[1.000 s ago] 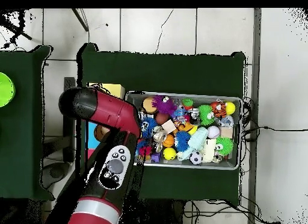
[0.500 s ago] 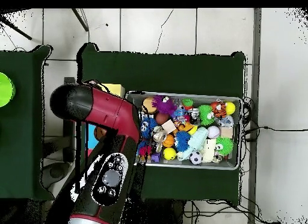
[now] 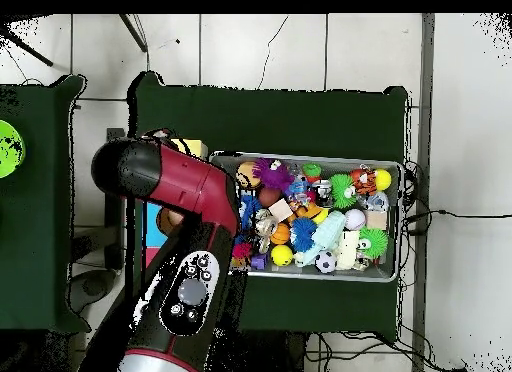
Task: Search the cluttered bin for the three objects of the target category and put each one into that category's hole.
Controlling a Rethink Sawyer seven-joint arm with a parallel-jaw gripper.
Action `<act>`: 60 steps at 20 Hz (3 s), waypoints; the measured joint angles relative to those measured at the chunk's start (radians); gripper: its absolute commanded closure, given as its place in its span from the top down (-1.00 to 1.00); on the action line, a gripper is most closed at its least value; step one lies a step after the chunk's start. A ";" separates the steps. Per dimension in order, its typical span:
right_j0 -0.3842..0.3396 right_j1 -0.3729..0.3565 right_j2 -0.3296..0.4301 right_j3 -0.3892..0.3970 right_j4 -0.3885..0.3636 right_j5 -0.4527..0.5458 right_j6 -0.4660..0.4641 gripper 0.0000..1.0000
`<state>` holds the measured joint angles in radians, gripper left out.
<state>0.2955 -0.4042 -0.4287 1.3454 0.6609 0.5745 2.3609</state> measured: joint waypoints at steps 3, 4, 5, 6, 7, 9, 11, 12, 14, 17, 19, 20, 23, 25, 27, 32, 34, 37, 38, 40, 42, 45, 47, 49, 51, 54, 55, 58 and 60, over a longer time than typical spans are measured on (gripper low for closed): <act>-0.013 0.006 0.004 0.003 0.000 -0.043 0.000 -1.00; -0.020 0.010 0.005 0.006 0.000 -0.065 0.000 -1.00; -0.023 0.011 0.005 0.007 0.000 -0.072 0.000 -1.00; -0.024 0.011 0.005 0.007 0.000 -0.076 0.000 -1.00; -0.026 0.012 0.005 0.009 0.000 -0.082 0.000 -1.00; -0.030 0.013 0.006 0.017 0.000 -0.091 0.000 -1.00; -0.030 0.013 0.006 0.026 0.000 -0.091 0.000 -1.00; -0.029 0.013 0.006 0.029 0.000 -0.091 0.000 -1.00; -0.025 0.010 0.005 0.032 0.000 -0.084 0.000 -1.00; -0.017 0.000 0.000 0.033 -0.001 -0.050 0.000 -1.00; -0.006 -0.025 -0.011 0.033 -0.001 0.028 0.000 -1.00; -0.003 -0.037 -0.016 0.033 -0.002 0.063 0.000 -1.00; 0.000 -0.098 -0.035 0.033 -0.025 0.218 0.000 -1.00; -0.004 -0.138 -0.047 0.033 -0.045 0.297 0.000 -1.00; -0.024 -0.204 -0.053 0.033 -0.072 0.373 0.000 -1.00; -0.079 -0.287 -0.053 0.033 -0.093 0.386 0.000 -1.00; -0.124 -0.326 -0.053 0.033 -0.105 0.378 0.000 -1.00; -0.181 -0.355 -0.048 0.034 -0.128 0.340 0.000 -1.00; -0.200 -0.361 -0.045 0.035 -0.136 0.325 0.000 -1.00; -0.233 -0.368 -0.034 0.037 -0.153 0.287 0.000 -1.00; -0.254 -0.370 -0.025 0.040 -0.164 0.259 0.000 -1.00; -0.313 -0.370 0.011 0.055 -0.200 0.183 0.000 -1.00; -0.339 -0.370 0.031 0.065 -0.226 0.151 0.000 -1.00; -0.355 -0.370 0.049 0.072 -0.248 0.131 0.000 -1.00; -0.375 -0.369 0.075 0.079 -0.277 0.114 0.000 -1.00; -0.390 -0.368 0.100 0.082 -0.306 0.103 0.000 -1.00; -0.398 -0.366 0.114 0.083 -0.319 0.100 0.000 -1.00; -0.421 -0.358 0.149 0.083 -0.345 0.100 0.000 -1.00; -0.443 -0.348 0.181 0.083 -0.367 0.100 0.000 -1.00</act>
<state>-0.1478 -0.7518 -0.2475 1.4286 0.2942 0.6747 2.3605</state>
